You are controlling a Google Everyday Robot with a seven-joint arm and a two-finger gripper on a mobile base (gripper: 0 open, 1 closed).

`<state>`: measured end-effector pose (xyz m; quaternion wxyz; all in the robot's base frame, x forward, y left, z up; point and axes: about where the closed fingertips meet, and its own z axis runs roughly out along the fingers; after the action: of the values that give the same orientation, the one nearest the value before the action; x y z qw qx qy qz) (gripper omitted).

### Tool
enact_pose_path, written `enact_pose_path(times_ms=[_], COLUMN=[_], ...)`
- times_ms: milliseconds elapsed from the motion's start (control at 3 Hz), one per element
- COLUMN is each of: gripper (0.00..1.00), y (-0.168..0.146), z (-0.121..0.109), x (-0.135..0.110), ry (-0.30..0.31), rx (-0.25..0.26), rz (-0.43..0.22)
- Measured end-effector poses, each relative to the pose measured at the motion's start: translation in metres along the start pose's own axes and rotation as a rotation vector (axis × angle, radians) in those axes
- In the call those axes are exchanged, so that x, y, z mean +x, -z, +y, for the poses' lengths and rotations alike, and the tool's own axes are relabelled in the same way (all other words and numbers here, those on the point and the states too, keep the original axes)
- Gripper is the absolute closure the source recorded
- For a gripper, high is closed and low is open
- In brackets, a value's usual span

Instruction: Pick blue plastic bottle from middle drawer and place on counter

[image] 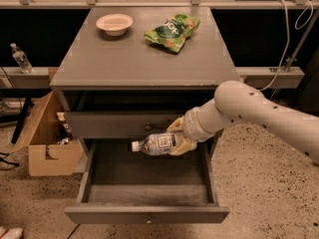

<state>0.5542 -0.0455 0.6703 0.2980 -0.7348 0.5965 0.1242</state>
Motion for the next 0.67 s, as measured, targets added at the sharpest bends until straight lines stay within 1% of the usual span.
enact_pose_path(times_ms=[333,667], gripper=[1.00,1.00], y=[0.0443,0.0476], z=[-0.0234,-0.0246], x=[-0.0449,-0.0474], ry=[0.075,0.081], rx=[0.061,0.067], rz=[0.012,0.016])
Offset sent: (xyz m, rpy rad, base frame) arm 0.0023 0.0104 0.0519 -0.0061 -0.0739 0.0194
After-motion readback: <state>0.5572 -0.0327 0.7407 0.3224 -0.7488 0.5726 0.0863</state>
